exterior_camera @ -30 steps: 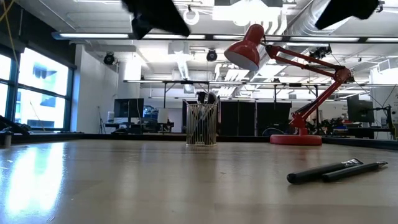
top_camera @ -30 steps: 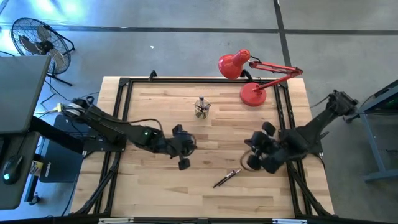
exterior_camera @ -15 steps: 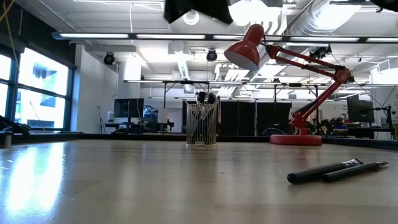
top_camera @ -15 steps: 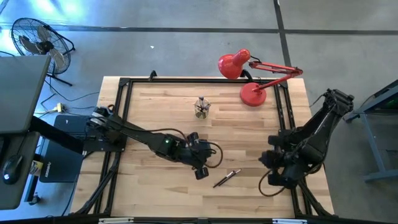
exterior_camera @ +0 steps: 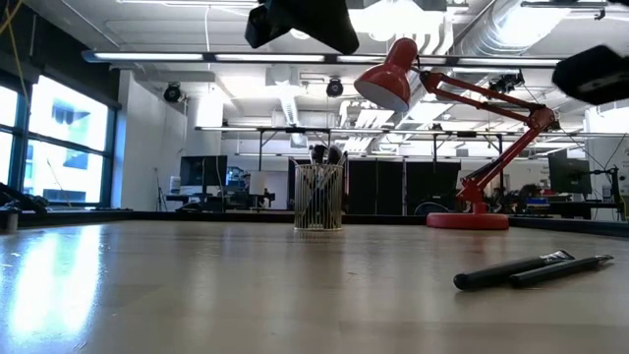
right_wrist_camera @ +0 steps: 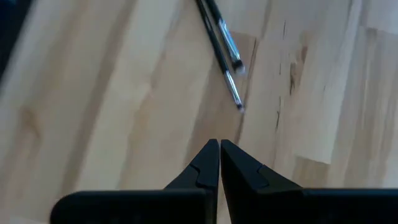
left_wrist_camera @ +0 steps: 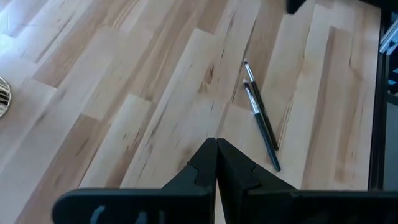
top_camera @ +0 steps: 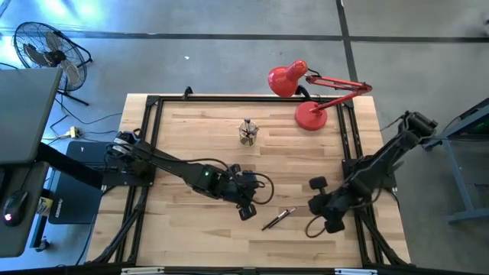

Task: Pick & Place Makeup Brushes
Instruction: Put the eyeshadow brush into the makeup brush holder

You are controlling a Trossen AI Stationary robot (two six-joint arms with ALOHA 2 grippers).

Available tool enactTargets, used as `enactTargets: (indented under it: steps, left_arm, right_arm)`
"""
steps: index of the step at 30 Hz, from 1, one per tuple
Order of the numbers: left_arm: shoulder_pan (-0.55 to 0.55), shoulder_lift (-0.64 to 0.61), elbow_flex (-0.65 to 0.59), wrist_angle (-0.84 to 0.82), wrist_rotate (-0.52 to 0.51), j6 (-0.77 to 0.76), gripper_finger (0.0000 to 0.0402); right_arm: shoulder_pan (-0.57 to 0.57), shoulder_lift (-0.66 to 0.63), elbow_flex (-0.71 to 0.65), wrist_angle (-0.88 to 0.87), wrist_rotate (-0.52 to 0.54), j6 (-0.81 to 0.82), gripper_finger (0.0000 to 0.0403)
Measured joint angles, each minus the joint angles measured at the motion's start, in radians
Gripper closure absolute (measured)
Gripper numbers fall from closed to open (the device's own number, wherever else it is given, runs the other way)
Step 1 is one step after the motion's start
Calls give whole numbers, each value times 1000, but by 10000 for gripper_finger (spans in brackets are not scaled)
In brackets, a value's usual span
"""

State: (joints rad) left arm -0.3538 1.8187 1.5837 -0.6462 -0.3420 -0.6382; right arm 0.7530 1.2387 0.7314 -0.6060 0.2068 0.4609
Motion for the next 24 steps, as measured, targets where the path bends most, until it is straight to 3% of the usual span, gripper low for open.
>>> enactTargets:
  steps: [7, 15, 24]
  left_arm:
    - [0, 0, 0, 0, 14, -22, 401]
    - [0, 0, 0, 1, 13, -22, 401]
    - [0, 0, -1, 1, 10, -48, 401]
  right_arm:
    - [-87, 147, 53, -11, -60, -150, 373]
    - [-134, 337, 151, -64, -46, -179, 326]
    - [-163, 407, 158, -44, -40, -237, 294]
